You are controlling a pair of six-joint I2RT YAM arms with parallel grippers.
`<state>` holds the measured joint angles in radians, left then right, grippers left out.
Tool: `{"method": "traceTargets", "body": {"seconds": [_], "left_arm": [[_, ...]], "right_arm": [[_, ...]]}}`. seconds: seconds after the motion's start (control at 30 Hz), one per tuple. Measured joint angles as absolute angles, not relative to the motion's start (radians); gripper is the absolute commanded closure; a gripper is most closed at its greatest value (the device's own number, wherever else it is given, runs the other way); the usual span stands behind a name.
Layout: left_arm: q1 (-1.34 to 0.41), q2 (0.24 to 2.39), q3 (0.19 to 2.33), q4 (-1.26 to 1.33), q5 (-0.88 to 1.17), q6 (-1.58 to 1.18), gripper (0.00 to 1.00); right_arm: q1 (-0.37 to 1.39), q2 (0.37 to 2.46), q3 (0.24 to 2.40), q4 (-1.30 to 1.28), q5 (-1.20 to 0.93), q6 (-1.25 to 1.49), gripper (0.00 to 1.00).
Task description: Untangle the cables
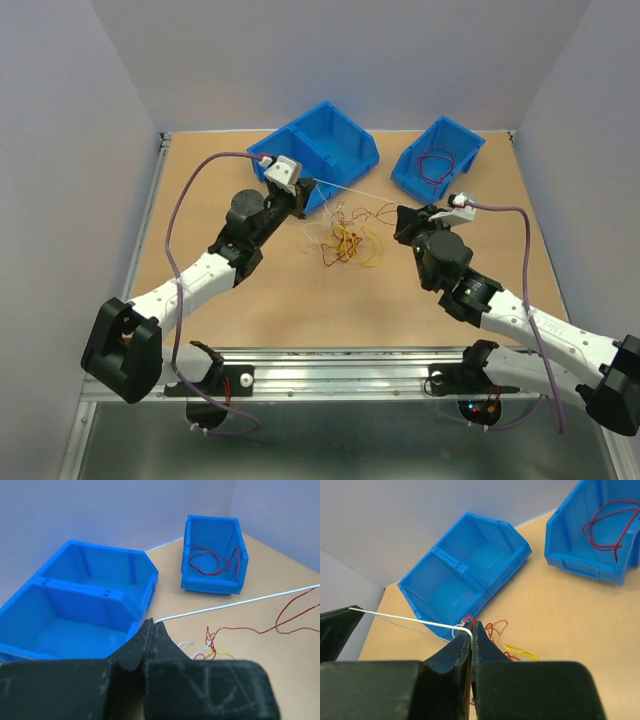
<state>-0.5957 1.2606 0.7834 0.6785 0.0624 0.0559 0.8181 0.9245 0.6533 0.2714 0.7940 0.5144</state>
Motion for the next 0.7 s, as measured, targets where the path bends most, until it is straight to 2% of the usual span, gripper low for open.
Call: {"method": "traceTargets", "body": {"seconds": [0.07,0.13,0.23,0.4,0.53,0.7], "left_arm": [[-0.543,1.26,0.774,0.68,0.101,0.001,1.0],[-0.477,1.251,0.753,0.685,0.041,-0.015,1.0],[-0.369,1.223,0.717,0.678,-0.054,-0.048,1.0],[-0.301,1.155,0.695,0.678,-0.073,-0.104,1.0],[-0.289,1.126,0.685,0.712,-0.009,-0.107,1.0],[-0.29,1.139,0.681,0.722,0.13,-0.096,1.0]], "right_arm": [[0.82,0.943,0.653,0.267,0.828,0.529,0.99],[0.802,0.925,0.648,0.249,0.938,0.532,0.99],[0.764,0.851,0.638,0.238,1.069,0.531,0.99],[0.759,0.693,0.616,0.24,1.194,0.529,0.99],[0.755,0.637,0.607,0.246,1.207,0.516,0.99],[0.753,0.73,0.644,0.239,1.137,0.432,1.0]]}}
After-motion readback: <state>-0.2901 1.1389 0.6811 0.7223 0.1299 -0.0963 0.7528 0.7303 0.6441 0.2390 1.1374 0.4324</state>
